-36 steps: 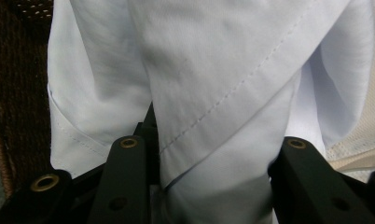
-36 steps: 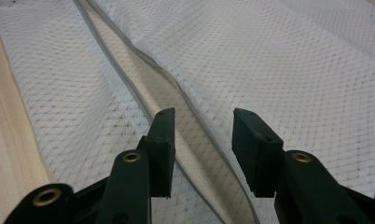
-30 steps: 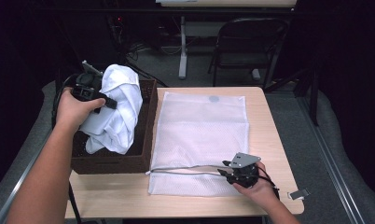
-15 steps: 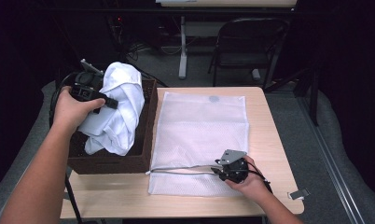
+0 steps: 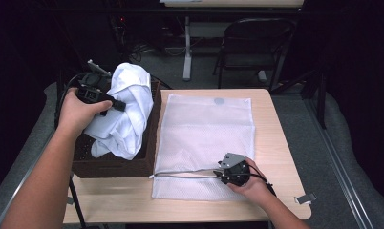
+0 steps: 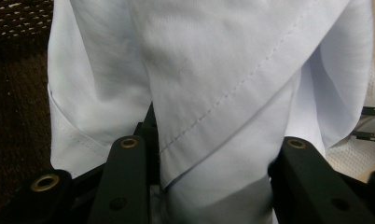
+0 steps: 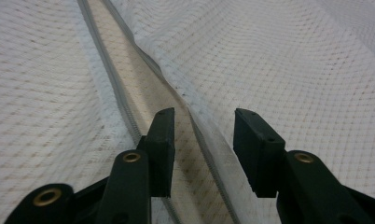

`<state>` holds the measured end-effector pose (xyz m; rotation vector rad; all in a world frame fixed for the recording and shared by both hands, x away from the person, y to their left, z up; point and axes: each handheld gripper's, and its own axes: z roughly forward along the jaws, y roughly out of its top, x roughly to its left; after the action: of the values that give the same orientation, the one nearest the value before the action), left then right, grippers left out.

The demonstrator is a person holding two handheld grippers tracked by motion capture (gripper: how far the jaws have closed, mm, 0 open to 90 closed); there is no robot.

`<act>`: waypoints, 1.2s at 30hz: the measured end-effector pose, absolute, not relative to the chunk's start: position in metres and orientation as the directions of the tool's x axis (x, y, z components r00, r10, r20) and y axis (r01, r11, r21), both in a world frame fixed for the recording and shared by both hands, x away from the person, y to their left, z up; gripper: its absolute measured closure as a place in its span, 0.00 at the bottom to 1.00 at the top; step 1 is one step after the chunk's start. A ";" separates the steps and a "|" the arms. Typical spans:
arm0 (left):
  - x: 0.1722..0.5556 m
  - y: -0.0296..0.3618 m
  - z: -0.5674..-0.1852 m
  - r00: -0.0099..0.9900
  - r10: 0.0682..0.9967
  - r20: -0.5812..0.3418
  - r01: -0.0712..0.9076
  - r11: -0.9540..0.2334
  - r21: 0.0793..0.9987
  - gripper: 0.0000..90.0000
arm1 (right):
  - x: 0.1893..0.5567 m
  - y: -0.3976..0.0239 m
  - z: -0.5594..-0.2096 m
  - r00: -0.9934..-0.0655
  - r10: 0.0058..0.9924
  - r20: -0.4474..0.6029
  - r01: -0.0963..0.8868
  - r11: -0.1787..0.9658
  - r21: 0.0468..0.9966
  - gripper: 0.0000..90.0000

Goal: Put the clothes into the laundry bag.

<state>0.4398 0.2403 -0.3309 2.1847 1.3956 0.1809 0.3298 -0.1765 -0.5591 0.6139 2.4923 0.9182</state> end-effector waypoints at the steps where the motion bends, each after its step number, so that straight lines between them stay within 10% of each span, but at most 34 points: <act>1: 0.440 0.240 -0.331 0.457 0.873 -0.171 0.802 -0.321 0.504 0.68 | 0.332 -0.176 -0.561 -0.815 0.531 -0.232 0.259 0.692 0.674 0.62; 23: 0.438 0.217 -0.329 0.518 0.839 -0.164 0.773 -0.378 0.509 0.68 | 0.345 -0.168 -0.564 -0.776 0.560 -0.291 0.241 0.690 0.683 0.58; 36: 0.431 0.194 -0.329 0.574 0.803 -0.162 0.745 -0.429 0.510 0.68 | 0.345 -0.170 -0.544 -0.802 0.536 -0.265 0.222 0.678 0.700 0.81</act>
<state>0.4308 0.1944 -0.3286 2.2695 1.2339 0.1423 0.3445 -0.1696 -0.5444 0.5883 2.4371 0.9327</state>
